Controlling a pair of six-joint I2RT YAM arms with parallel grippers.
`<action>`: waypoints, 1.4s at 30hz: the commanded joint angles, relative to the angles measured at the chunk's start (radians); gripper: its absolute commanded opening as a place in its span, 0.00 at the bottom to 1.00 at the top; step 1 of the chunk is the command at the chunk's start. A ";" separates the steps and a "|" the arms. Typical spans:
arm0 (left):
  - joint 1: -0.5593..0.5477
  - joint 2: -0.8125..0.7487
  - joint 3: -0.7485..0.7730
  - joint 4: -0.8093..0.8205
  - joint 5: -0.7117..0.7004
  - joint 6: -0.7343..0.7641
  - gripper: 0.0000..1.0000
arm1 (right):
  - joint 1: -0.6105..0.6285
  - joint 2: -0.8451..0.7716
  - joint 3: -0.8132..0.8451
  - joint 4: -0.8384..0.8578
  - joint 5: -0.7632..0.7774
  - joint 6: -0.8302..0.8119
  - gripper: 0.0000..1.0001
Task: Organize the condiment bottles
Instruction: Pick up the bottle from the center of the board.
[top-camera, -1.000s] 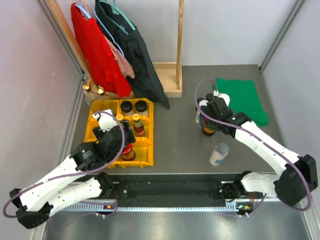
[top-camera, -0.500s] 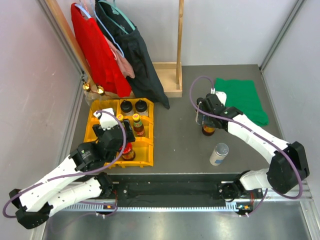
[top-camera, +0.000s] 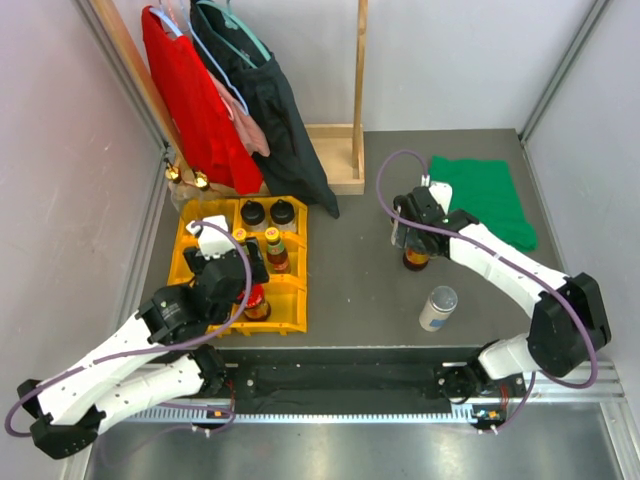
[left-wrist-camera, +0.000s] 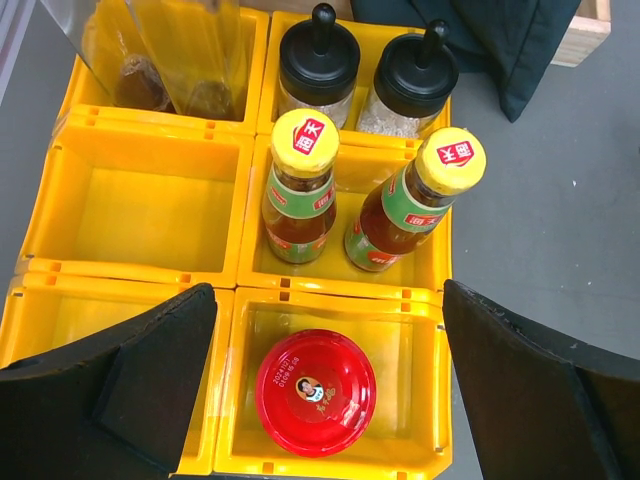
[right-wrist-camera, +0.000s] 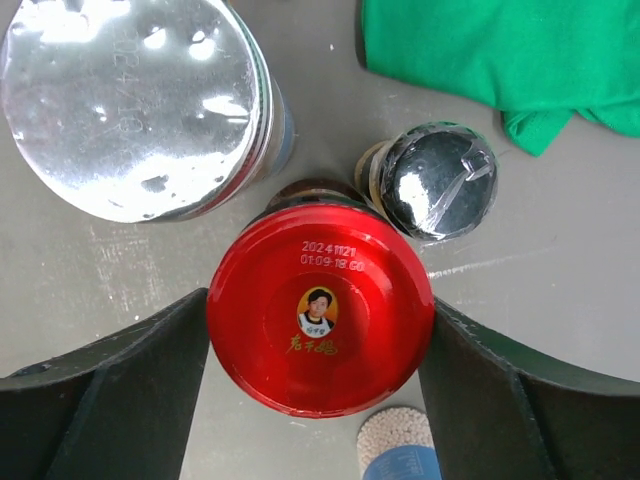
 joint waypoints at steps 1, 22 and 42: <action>0.004 -0.025 0.021 0.047 -0.023 0.024 0.99 | -0.009 0.016 0.061 0.028 0.007 0.023 0.72; 0.004 -0.063 0.007 0.024 -0.057 0.005 0.99 | 0.159 -0.098 0.129 -0.040 0.021 -0.033 0.00; 0.289 0.105 0.050 -0.013 0.053 -0.108 0.99 | 0.566 -0.041 0.284 0.156 -0.076 -0.164 0.00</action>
